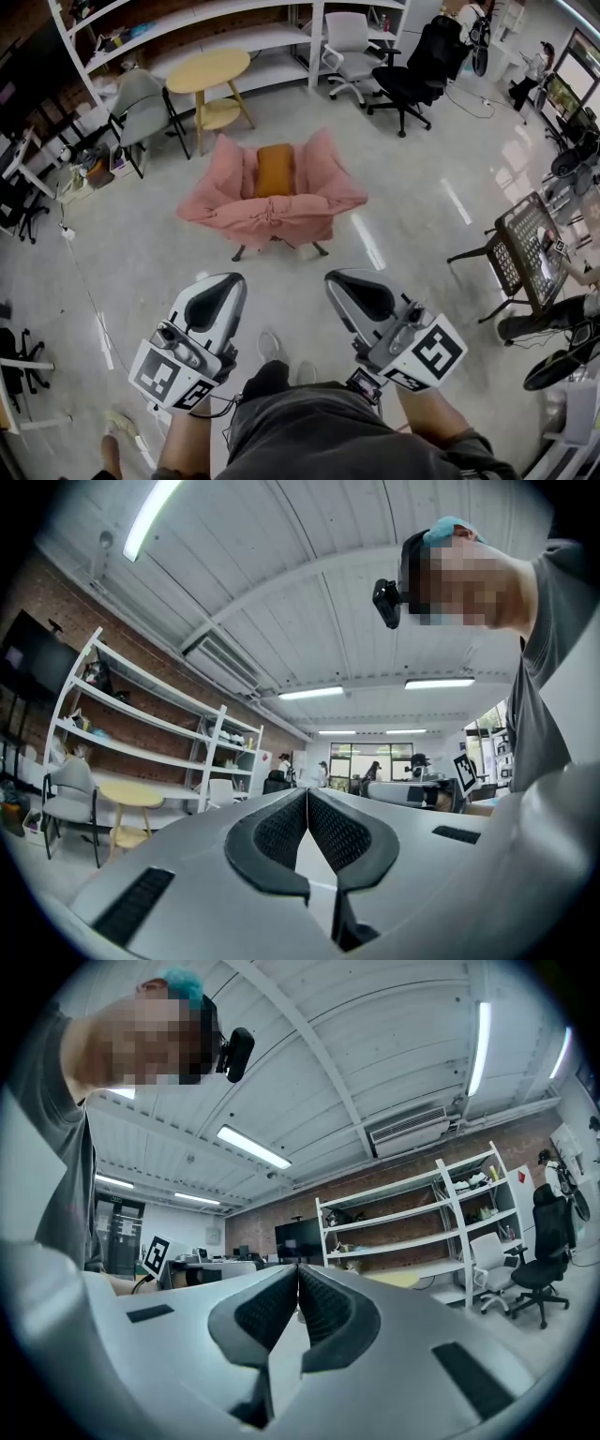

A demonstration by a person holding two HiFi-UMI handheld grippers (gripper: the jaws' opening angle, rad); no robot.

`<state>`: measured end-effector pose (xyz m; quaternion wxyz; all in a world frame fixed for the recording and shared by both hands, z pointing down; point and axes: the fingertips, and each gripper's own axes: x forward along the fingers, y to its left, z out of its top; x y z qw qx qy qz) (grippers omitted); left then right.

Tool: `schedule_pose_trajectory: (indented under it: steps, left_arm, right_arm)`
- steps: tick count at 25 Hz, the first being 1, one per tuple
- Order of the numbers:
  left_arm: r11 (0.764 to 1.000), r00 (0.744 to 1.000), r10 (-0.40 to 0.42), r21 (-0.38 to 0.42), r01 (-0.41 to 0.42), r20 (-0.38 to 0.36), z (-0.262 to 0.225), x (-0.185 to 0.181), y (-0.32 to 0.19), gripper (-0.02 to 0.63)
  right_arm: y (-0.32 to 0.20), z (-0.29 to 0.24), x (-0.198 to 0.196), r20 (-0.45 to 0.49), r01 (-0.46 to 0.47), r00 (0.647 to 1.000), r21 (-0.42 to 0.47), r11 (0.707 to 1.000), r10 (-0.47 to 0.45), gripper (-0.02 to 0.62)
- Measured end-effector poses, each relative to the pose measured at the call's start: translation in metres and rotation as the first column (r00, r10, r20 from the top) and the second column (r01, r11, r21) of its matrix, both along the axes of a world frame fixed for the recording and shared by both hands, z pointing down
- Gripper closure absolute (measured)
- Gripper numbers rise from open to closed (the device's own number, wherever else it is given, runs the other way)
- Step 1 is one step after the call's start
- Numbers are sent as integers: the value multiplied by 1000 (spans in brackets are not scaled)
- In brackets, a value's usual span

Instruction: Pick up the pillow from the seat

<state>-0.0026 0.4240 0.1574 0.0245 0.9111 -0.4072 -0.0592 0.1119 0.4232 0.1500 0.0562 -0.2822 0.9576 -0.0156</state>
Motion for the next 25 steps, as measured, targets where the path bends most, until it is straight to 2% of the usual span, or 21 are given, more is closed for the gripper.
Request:
schedule_pose_trajectory:
  steps: [5, 12, 25]
  left_arm:
    - [1000, 1000, -7, -2, 7, -5, 5, -4, -29, 592]
    - [1000, 1000, 10, -26, -10, -21, 15, -31, -97, 592]
    - [996, 997, 67, -62, -70, -44, 27, -117, -250, 592]
  right_arm:
    - [-31, 7, -2, -4, 1, 1000, -17, 1000, -1, 580]
    - [-96, 19, -25, -17, -23, 1000, -53, 998, 22, 580]
    - [-244, 30, -107, -54, -103, 994, -81, 991, 99, 580]
